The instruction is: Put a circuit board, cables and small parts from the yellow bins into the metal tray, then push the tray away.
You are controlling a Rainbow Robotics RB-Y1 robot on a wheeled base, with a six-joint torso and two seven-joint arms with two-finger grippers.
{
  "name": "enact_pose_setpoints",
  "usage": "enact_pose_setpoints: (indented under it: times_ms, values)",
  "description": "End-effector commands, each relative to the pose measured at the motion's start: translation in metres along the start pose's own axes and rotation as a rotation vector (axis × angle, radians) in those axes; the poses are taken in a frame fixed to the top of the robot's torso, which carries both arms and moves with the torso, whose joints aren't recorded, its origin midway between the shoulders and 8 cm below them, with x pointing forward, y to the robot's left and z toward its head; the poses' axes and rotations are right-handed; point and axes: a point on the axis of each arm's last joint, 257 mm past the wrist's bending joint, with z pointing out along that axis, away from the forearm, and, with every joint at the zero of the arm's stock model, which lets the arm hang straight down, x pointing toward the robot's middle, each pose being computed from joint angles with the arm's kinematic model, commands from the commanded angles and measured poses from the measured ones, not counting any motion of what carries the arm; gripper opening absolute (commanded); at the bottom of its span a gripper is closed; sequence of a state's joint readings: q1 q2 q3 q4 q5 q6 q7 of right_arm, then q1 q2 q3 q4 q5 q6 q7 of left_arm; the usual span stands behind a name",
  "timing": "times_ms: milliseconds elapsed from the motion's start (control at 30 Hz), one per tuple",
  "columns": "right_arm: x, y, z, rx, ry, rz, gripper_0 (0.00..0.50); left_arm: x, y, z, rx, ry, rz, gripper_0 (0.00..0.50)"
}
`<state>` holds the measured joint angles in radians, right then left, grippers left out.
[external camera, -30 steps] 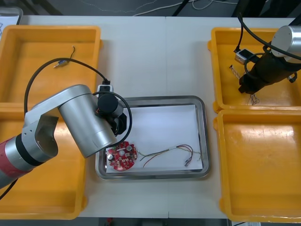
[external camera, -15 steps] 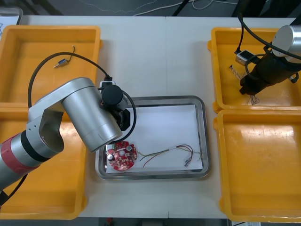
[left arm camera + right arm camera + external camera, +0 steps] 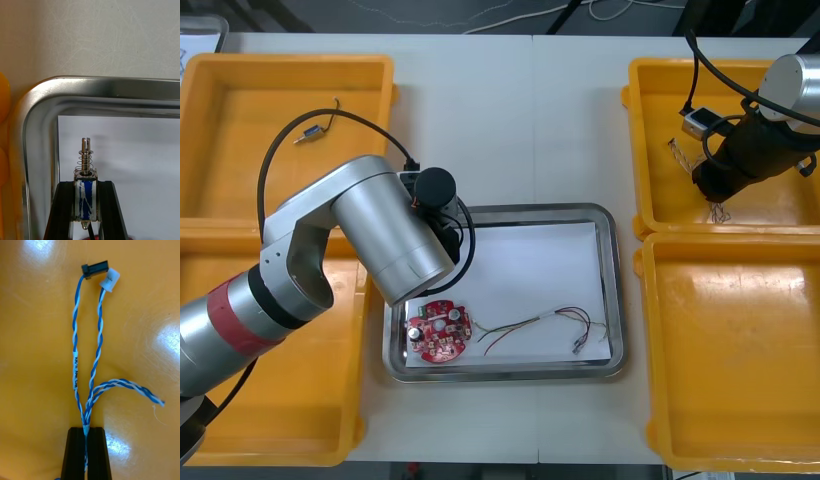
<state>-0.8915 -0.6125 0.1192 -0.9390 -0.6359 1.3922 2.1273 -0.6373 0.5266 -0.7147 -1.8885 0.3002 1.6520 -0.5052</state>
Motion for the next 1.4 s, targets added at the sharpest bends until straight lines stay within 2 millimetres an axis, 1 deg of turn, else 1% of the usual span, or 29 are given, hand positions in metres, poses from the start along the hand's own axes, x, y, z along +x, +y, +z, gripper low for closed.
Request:
enact_pose_setpoints:
  times_ms: [33, 200, 333, 400, 433, 467, 500, 567, 667, 700, 767, 833, 1000, 1100, 1167, 1400]
  values:
    - [-0.004, -0.023, -0.019, 0.049, 0.0, -0.056, 0.0, -0.028, -0.019, -0.016, 0.046, -0.054, -0.025, 0.0]
    - [-0.006, -0.022, -0.02, 0.042, -0.007, -0.054, 0.0, -0.027, -0.023, -0.017, 0.054, -0.053, -0.019, 0.0]
    - [-0.014, -0.023, -0.033, 0.047, -0.021, -0.063, 0.0, -0.025, -0.025, -0.018, 0.057, -0.051, -0.016, 0.0]
    - [-0.015, -0.024, -0.042, 0.049, -0.021, -0.067, 0.0, -0.025, -0.025, -0.017, 0.056, -0.05, -0.015, 0.113]
    - [-0.014, -0.024, -0.049, 0.048, -0.017, -0.068, 0.0, -0.024, -0.025, -0.017, 0.056, -0.049, -0.015, 0.214]
    - [-0.015, -0.025, -0.056, 0.047, -0.017, -0.068, 0.0, -0.024, -0.025, -0.017, 0.056, -0.049, -0.015, 0.277]
    - [-0.015, -0.027, -0.06, 0.05, -0.016, -0.067, 0.0, -0.024, -0.025, -0.017, 0.057, -0.048, -0.015, 0.299]
    - [-0.013, -0.027, -0.072, 0.041, -0.013, -0.068, 0.0, -0.023, -0.026, -0.016, 0.057, -0.047, -0.016, 0.372]
    - [-0.012, -0.028, -0.086, 0.034, -0.015, -0.063, 0.0, -0.022, -0.026, -0.016, 0.058, -0.046, -0.016, 0.435]
    - [-0.013, -0.028, -0.09, 0.035, -0.019, -0.063, 0.0, -0.021, -0.026, -0.016, 0.057, -0.044, -0.016, 0.447]
    - [-0.015, -0.029, -0.102, 0.038, -0.03, -0.066, 0.0, -0.021, -0.025, -0.016, 0.055, -0.044, -0.016, 0.488]
    - [-0.016, -0.03, -0.11, 0.04, -0.037, -0.064, 0.0, -0.022, -0.023, -0.016, 0.049, -0.045, -0.015, 0.5]
    - [-0.018, -0.033, -0.129, 0.036, -0.062, -0.05, 0.0, -0.027, -0.014, -0.022, 0.044, -0.034, -0.022, 0.5]
    - [-0.017, -0.037, -0.139, 0.039, -0.073, -0.046, 0.0, -0.032, -0.007, -0.031, 0.048, -0.019, -0.028, 0.5]
    - [-0.016, -0.039, -0.145, 0.046, -0.077, -0.045, 0.0, -0.035, -0.003, -0.041, 0.045, -0.002, -0.02, 0.5]
    - [-0.011, -0.042, -0.158, 0.048, -0.08, -0.047, 0.0, -0.05, -0.002, -0.075, 0.061, 0.043, -0.039, 0.5]
